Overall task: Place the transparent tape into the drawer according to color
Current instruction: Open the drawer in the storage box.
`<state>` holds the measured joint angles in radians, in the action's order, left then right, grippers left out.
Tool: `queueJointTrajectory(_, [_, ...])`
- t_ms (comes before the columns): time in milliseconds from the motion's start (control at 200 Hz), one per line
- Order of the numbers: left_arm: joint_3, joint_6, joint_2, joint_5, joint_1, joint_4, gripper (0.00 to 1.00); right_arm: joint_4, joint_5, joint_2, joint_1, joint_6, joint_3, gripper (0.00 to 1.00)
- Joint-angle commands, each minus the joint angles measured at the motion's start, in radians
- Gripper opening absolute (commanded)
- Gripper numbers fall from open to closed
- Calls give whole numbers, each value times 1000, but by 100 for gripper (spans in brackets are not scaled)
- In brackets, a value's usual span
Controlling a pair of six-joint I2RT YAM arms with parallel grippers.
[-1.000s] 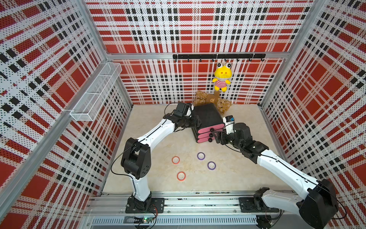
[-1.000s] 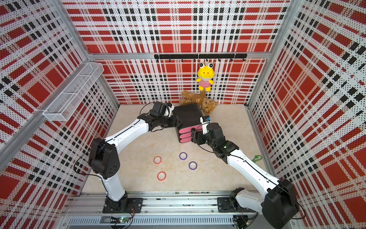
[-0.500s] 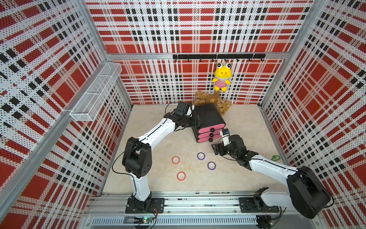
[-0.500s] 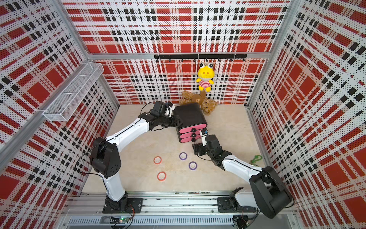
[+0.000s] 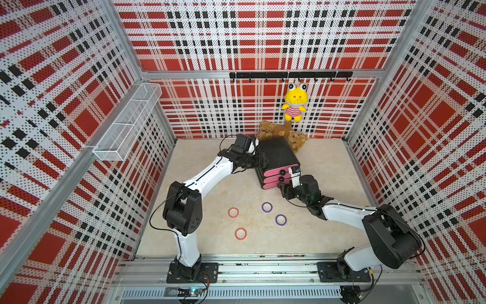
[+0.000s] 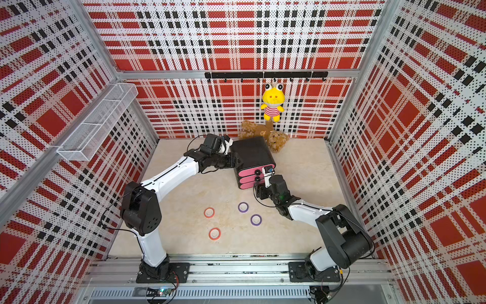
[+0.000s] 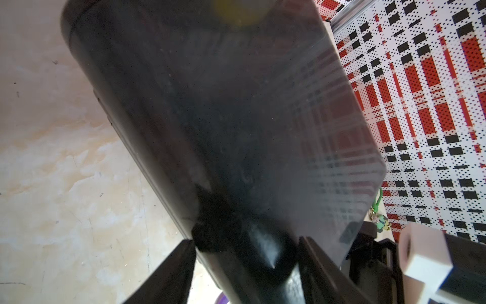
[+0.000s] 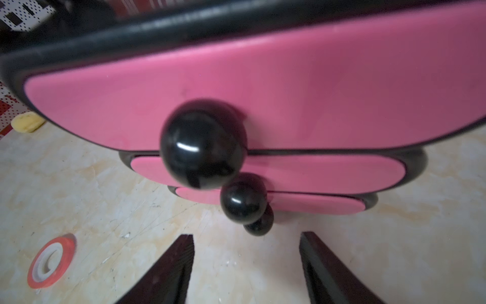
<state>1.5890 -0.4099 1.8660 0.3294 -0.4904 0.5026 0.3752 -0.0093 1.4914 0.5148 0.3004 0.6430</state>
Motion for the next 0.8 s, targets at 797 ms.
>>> queueJointTrajectory(797, [-21, 36, 9, 5, 4, 59, 68, 94, 45, 142, -4, 40, 84, 54])
